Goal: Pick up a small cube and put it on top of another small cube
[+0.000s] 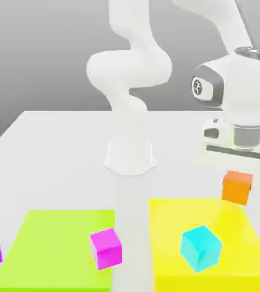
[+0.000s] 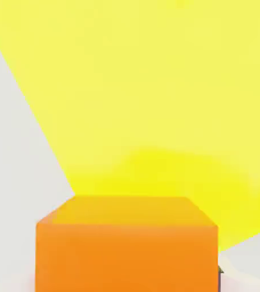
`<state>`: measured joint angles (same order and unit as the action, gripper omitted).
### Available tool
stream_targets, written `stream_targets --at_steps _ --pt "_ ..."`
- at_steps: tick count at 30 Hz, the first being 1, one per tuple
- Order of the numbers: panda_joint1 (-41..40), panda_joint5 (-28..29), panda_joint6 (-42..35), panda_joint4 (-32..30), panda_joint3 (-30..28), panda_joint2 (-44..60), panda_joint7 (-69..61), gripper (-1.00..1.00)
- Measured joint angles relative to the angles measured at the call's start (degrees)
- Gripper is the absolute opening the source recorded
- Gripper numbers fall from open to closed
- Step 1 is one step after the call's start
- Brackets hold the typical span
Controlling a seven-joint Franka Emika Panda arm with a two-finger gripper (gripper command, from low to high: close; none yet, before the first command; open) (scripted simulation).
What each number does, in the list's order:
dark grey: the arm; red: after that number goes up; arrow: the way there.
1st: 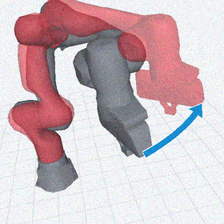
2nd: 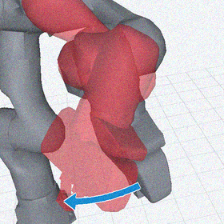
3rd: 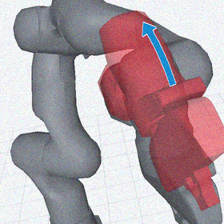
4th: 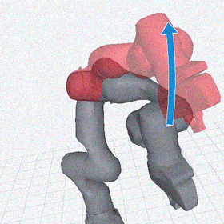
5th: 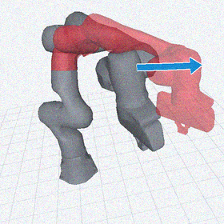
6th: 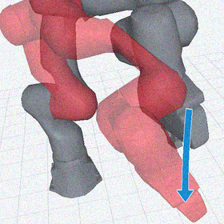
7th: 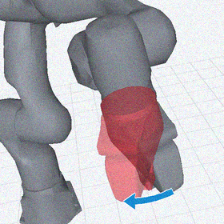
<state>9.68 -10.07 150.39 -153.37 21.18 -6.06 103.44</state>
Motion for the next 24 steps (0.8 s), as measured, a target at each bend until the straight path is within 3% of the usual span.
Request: stream_targets --at_steps 15,20,21,24 --pt "-20.95 8.34 -10.13 8.75 -14.46 1.20 19.87 -1.00" --pt "-22.33 10.81 -3.12 8.19 -15.06 8.05 22.53 -1.00" --pt "-22.19 11.00 -1.28 7.91 -15.00 9.61 22.71 1.00" --pt "-22.19 11.00 -1.28 7.91 -15.00 9.61 22.71 1.00"
